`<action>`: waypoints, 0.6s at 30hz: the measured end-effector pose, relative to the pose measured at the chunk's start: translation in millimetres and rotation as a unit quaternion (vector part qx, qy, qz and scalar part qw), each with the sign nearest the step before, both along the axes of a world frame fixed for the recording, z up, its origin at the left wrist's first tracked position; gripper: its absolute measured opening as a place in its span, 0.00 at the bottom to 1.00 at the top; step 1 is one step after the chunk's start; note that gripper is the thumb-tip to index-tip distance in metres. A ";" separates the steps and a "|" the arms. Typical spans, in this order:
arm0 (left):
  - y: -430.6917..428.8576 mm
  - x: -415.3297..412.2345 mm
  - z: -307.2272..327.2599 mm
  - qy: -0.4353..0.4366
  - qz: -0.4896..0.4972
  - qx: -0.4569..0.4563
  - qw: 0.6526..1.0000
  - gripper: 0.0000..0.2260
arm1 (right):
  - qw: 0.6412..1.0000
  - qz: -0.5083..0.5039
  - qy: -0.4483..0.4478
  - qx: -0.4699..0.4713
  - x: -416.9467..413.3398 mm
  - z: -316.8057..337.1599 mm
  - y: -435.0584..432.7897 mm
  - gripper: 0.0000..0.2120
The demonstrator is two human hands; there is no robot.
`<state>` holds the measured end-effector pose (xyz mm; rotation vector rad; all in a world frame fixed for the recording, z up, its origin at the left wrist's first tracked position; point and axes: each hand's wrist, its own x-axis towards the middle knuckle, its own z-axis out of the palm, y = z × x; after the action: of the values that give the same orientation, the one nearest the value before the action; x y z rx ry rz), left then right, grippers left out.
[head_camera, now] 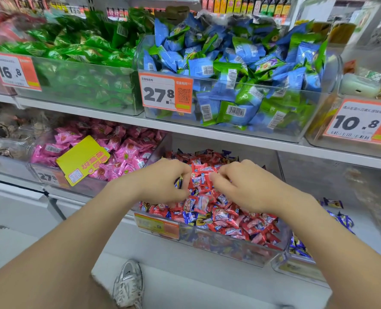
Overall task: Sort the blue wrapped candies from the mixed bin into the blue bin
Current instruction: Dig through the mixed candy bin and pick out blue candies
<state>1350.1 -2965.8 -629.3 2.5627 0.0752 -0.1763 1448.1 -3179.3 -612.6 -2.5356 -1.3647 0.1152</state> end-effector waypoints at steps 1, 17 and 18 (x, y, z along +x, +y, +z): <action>-0.3 0.5 0.3 -0.007 -0.004 0.002 1.000 0.06 | 1.000 -0.003 0.010 0.009 0.0 1.1 -0.3 0.28; 5.6 0.0 -5.9 0.049 -0.023 0.021 0.998 0.05 | 0.973 0.085 -0.142 -0.161 -16.2 -25.1 31.2 0.05; 2.5 0.6 -10.3 0.044 -0.028 0.042 0.998 0.06 | 0.972 0.083 -0.149 -0.162 -17.3 -25.8 34.0 0.08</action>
<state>1350.7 -2963.2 -639.6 2.6410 0.0451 -0.3150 1430.8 -3145.3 -638.4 -2.7866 -1.8047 -0.0165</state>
